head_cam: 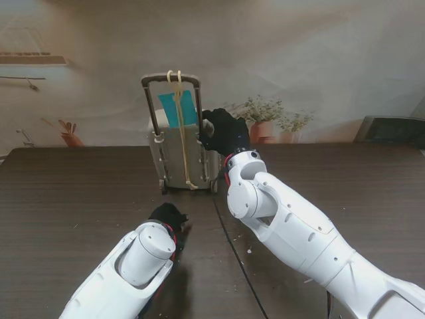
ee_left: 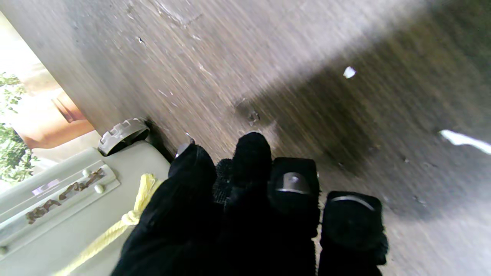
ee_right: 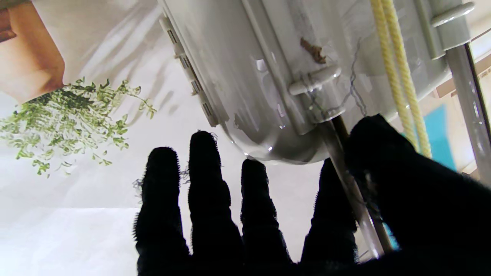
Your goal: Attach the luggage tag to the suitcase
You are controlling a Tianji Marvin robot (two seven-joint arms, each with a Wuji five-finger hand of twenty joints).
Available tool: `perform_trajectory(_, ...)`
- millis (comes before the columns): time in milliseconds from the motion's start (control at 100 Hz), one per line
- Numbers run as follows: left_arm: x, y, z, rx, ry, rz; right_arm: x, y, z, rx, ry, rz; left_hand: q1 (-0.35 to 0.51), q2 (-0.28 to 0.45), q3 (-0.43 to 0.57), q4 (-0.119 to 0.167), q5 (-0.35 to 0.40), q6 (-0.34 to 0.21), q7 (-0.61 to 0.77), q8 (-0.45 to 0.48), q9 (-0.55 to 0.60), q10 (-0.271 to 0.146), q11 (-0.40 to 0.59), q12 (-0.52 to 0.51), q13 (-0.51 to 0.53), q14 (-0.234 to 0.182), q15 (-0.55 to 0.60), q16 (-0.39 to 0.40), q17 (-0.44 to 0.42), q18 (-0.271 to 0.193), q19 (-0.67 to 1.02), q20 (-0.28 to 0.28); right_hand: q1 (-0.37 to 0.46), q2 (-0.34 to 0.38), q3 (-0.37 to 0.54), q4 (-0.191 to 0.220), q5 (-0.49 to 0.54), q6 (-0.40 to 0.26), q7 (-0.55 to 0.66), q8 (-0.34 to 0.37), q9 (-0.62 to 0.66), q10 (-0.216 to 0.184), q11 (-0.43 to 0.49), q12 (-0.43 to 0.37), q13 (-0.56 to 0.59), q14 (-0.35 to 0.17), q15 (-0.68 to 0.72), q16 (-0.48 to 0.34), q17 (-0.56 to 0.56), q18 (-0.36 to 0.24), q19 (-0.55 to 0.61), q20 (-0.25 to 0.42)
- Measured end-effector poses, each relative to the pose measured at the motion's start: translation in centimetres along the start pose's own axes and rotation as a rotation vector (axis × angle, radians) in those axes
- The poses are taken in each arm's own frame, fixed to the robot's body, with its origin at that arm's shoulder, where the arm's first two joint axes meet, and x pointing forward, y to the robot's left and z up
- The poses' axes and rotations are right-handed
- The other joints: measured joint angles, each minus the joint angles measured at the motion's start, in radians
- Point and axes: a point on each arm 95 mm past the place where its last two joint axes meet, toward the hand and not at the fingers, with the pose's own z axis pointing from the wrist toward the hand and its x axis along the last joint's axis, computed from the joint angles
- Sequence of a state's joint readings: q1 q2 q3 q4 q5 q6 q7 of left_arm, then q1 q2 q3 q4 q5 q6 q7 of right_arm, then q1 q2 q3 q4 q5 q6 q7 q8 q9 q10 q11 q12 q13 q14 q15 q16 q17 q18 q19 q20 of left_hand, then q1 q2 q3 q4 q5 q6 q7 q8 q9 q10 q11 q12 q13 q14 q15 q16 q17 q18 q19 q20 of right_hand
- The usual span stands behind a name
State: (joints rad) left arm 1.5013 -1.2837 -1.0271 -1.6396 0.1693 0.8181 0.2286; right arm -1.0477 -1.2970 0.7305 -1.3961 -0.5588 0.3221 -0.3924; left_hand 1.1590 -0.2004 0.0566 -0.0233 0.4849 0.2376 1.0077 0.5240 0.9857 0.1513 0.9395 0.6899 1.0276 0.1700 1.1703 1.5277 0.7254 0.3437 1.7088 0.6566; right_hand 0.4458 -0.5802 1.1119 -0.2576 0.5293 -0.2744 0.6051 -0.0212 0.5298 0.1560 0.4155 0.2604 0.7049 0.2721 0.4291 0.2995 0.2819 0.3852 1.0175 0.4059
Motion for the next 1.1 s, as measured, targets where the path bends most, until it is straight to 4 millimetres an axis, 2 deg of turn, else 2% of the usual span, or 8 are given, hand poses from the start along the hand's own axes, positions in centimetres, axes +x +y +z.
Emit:
perform_trajectory(160,-0.1,-0.5,-0.6,0.030,0.028,-0.019,-0.1,0.0,0.0,-0.002,-0.002,0.002,-0.072,0.000,-0.016,0.001,-0.001,0.000,-0.141,-0.068,-0.051,0.028,-0.042,0.000,-0.059,0.006,-0.029,0.000,-0.066,0.000,-0.060,0.015,0.000,0.000,0.000,0.000,0.000,-0.011,0.000,-0.001,0.009,0.000,-0.006,0.000,0.000,0.000,0.000,0.000,0.000,0.000,0.000,0.000)
perform_trajectory(290,0.7,-1.5,-2.4,0.090,0.126,-0.014,-0.1,0.0,-0.1,-0.005,-0.003,0.004,-0.150,0.000,0.018,0.001,-0.001,0.000,-0.261,-0.080,-0.082,0.052,-0.089,0.000,-0.073,0.043,-0.160,0.000,-0.126,0.001,-0.132,0.049,-0.001,0.000,0.000,0.000,0.001,-0.016,-0.001,-0.001,0.011,0.000,-0.006,0.000,0.000,0.000,0.000,0.000,0.000,0.000,0.001,-0.006)
perform_trajectory(370,1.3,-2.4,-3.8,0.148,0.208,0.008,-0.2,-0.1,-0.3,-0.011,-0.004,0.011,-0.187,0.000,0.046,0.001,-0.001,0.000,-0.301,-0.081,-0.100,0.062,-0.118,-0.002,-0.096,0.089,-0.258,0.000,-0.175,0.028,-0.181,0.059,-0.043,0.001,0.014,0.068,0.001,-0.022,-0.029,0.055,0.011,0.000,-0.006,0.000,0.000,0.000,0.001,0.000,0.002,0.000,0.011,-0.011)
perform_trajectory(410,1.5,-2.8,-4.5,0.175,0.245,0.015,-0.3,-0.1,-0.4,-0.017,-0.003,0.014,-0.206,0.000,0.065,0.001,-0.001,0.000,-0.317,-0.081,-0.115,0.062,-0.132,-0.011,-0.152,0.141,-0.300,-0.005,-0.208,0.044,-0.205,0.066,-0.058,0.001,0.014,0.070,0.001,-0.024,-0.034,0.078,0.012,0.001,-0.006,0.000,0.000,0.000,0.008,0.000,0.002,0.000,0.012,-0.011)
perform_trajectory(480,1.8,-3.6,-5.6,0.216,0.299,0.014,-0.4,-0.2,-0.7,-0.027,-0.002,0.016,-0.220,0.000,0.113,0.001,-0.001,0.000,-0.328,-0.081,-0.130,0.062,-0.152,-0.015,-0.274,0.195,-0.241,-0.169,-0.242,0.066,-0.242,0.080,-0.052,0.002,0.014,0.090,0.001,-0.028,-0.035,0.106,0.022,0.001,-0.006,0.000,0.000,0.000,0.010,0.000,0.002,0.000,0.012,-0.011)
perform_trajectory(600,2.2,-4.8,-7.2,0.271,0.366,0.012,-0.6,-0.2,-1.1,-0.043,0.002,0.028,-0.241,-0.001,0.132,0.002,-0.001,0.000,-0.332,-0.081,-0.141,0.063,-0.176,-0.025,-0.327,0.197,-0.189,-0.440,-0.270,0.073,-0.274,0.087,-0.052,0.002,0.013,0.090,0.001,-0.028,-0.034,0.159,0.043,0.001,0.002,0.002,0.000,0.000,0.010,0.000,0.003,0.000,0.013,-0.012)
perform_trajectory(830,2.8,-5.8,-8.8,0.319,0.436,0.009,-1.1,-0.1,-1.9,-0.060,0.014,0.048,-0.245,-0.001,0.135,0.002,-0.001,0.000,-0.338,-0.081,-0.142,0.063,-0.199,-0.036,-0.336,0.130,-0.149,-0.861,-0.296,0.075,-0.300,0.087,-0.064,0.004,0.011,0.090,-0.119,0.005,0.052,0.234,0.053,0.001,0.064,0.015,0.002,-0.002,0.011,0.000,0.003,-0.008,0.023,-0.019)
perform_trajectory(1100,3.2,-6.3,-9.7,0.355,0.498,0.031,-1.9,1.2,-2.2,-0.104,0.009,0.069,-0.245,-0.001,0.135,0.002,-0.001,0.000,-0.341,-0.081,-0.151,0.064,-0.213,-0.040,-0.336,0.119,-0.139,-0.923,-0.335,0.075,-0.324,0.087,-0.064,0.004,0.011,0.090,-0.223,0.001,0.062,0.245,0.048,0.004,0.108,0.029,-0.001,-0.002,0.012,0.000,-0.009,-0.019,0.023,-0.024)
